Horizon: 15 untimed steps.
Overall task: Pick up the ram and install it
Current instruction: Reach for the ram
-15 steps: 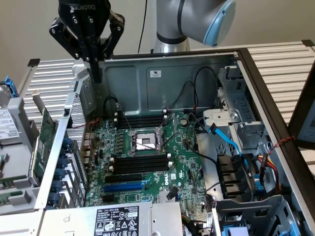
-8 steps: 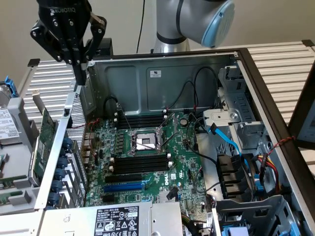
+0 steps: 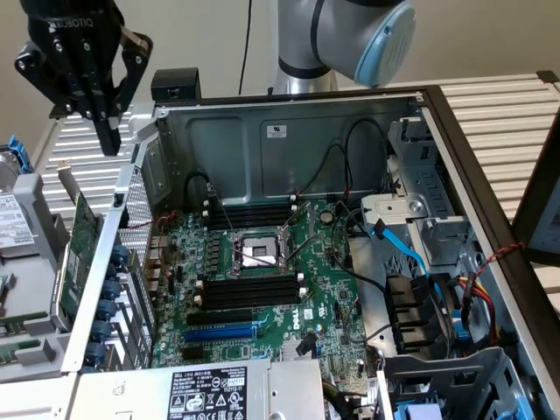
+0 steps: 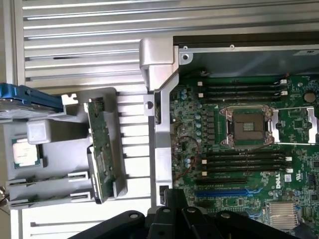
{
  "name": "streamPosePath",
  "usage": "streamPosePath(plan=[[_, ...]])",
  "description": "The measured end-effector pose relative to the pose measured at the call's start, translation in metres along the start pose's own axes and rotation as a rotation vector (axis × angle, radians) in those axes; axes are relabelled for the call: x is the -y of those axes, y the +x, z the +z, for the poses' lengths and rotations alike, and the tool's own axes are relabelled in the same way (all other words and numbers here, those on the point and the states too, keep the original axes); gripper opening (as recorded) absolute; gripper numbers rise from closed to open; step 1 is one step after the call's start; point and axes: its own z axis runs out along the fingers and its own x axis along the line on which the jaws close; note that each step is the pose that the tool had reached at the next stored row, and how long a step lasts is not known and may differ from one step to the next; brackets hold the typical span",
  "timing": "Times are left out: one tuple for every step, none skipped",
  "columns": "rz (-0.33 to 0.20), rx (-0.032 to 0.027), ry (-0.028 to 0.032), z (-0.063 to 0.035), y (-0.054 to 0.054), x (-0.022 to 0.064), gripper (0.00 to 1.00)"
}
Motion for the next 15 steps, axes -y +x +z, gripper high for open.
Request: streamPosePath(plan=[[0.000,-0.0001,0.0001,0.0001,0.004,0.0003,0.11],[0.000,0.0000,0.0000,0.0002,0.009,0.0007,0.11],[0.000,0.0000,0.0000,0.0003,0.013,0.0011,0.11],[0.000,0.0000,0.0000,0.0004,0.018,0.0015,0.11],[0.000,0.0000,0.0000,0.0005,0.023,0.0018,0.11],[0.000,-0.0001,0.0000,0.0006,0.027,0.0021,0.11],[0.000,-0.0001,0.0001,0.0006,0.032,0.0025,0.11],[0.000,0.0000,0.0001,0.0008,0.036,0.0029,0.11],[0.000,0.0000,0.0000,0.0009,0.041,0.0033,0.11],[0.000,-0.0001,0.0001,0.0010,0.046,0.0036,0.11],[0.000,-0.0001,0.0001,0.0011,0.050,0.0040,0.11],[0.000,0.0000,0.0001,0.0013,0.055,0.0044,0.11],[0.000,0.0000,0.0000,0.0014,0.059,0.0047,0.11],[0.000,-0.0001,0.0001,0.0015,0.063,0.0050,0.11],[0.000,-0.0001,0.0001,0.0016,0.068,0.0054,0.11]])
